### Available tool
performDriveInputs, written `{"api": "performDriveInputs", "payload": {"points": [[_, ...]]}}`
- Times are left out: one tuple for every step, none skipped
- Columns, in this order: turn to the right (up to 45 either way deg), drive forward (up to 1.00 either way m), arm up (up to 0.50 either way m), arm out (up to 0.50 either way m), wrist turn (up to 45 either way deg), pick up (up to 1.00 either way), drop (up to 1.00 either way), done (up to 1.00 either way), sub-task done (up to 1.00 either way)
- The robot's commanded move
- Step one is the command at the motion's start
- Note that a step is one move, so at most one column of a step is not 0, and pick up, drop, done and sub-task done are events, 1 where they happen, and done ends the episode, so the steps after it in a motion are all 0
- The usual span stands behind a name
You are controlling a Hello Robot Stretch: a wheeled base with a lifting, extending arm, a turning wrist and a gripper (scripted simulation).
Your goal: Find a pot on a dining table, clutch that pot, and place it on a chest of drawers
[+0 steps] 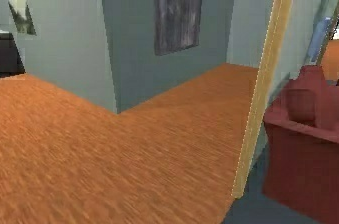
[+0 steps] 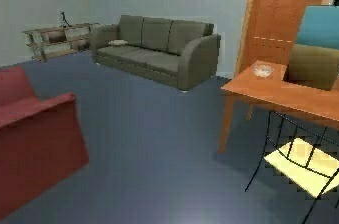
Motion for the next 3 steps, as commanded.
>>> {"api": "performDriveInputs", "payload": {"points": [[-45.0,0.0,0.0,0.0,0.0,0.0,0.0,0.0,0.0],[-6.0,0.0,0.0,0.0,0.0,0.0,0.0,0.0,0.0],[0.0,0.5,0.0,0.0,0.0,0.0,0.0,0.0,0.0]]}}
